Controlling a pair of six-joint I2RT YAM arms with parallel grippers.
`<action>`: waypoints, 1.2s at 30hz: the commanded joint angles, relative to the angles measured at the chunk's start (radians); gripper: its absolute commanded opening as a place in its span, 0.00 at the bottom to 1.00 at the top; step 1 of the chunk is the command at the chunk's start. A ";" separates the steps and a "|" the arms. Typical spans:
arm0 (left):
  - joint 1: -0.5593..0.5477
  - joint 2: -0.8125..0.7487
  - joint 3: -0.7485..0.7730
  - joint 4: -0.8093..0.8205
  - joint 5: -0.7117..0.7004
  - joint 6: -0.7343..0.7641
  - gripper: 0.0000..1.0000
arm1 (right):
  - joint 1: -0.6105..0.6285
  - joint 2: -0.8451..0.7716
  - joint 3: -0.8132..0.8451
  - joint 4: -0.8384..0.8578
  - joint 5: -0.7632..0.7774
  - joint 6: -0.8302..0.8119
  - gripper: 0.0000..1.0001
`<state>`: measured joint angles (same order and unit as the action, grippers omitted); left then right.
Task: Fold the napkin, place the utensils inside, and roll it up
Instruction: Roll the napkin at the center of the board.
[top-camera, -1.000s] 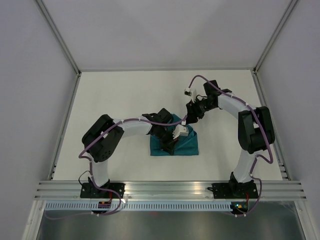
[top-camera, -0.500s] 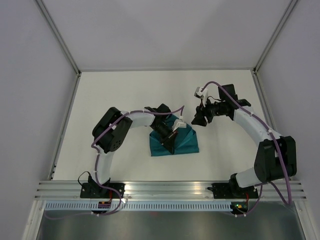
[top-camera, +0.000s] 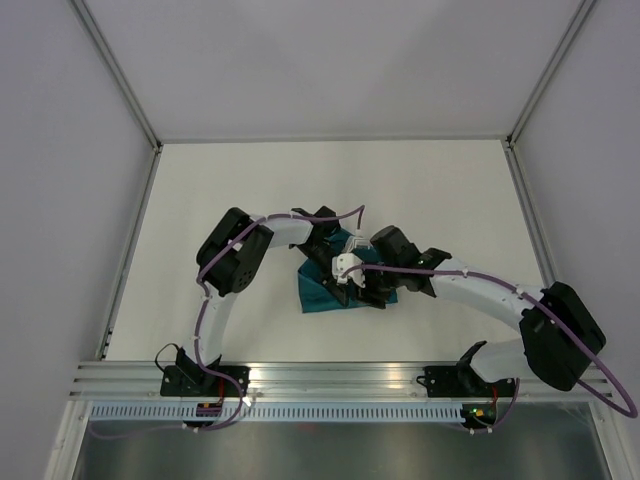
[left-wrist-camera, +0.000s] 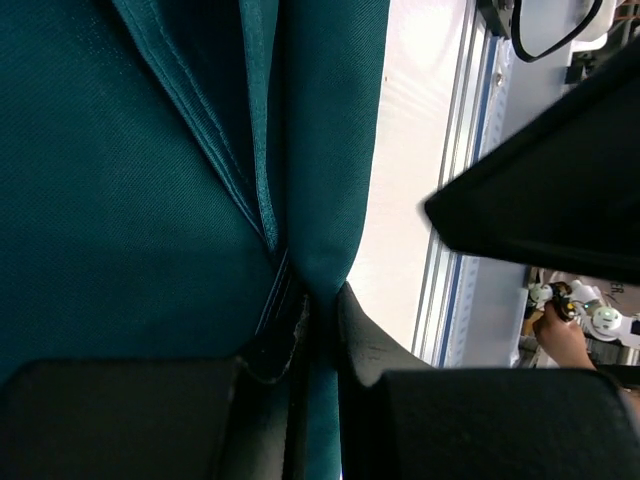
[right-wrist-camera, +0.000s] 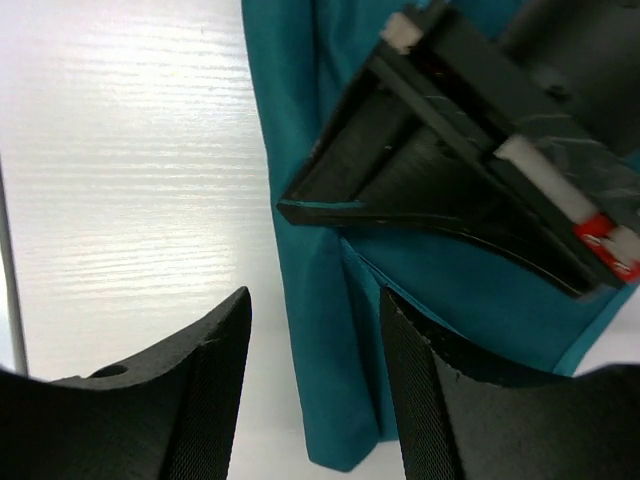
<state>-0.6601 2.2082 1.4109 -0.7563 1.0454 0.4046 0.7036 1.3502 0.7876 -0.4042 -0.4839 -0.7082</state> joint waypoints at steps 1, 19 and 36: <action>0.005 0.041 0.020 -0.024 -0.050 0.017 0.02 | 0.084 0.024 -0.054 0.135 0.164 -0.053 0.60; 0.014 0.064 0.040 -0.055 -0.021 0.031 0.02 | 0.208 0.127 -0.074 0.199 0.260 -0.060 0.49; 0.054 0.030 0.069 -0.077 -0.021 0.030 0.32 | 0.209 0.230 -0.028 0.121 0.242 -0.059 0.08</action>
<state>-0.6258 2.2547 1.4509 -0.8562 1.0798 0.4053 0.9081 1.5356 0.7448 -0.2096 -0.2295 -0.7662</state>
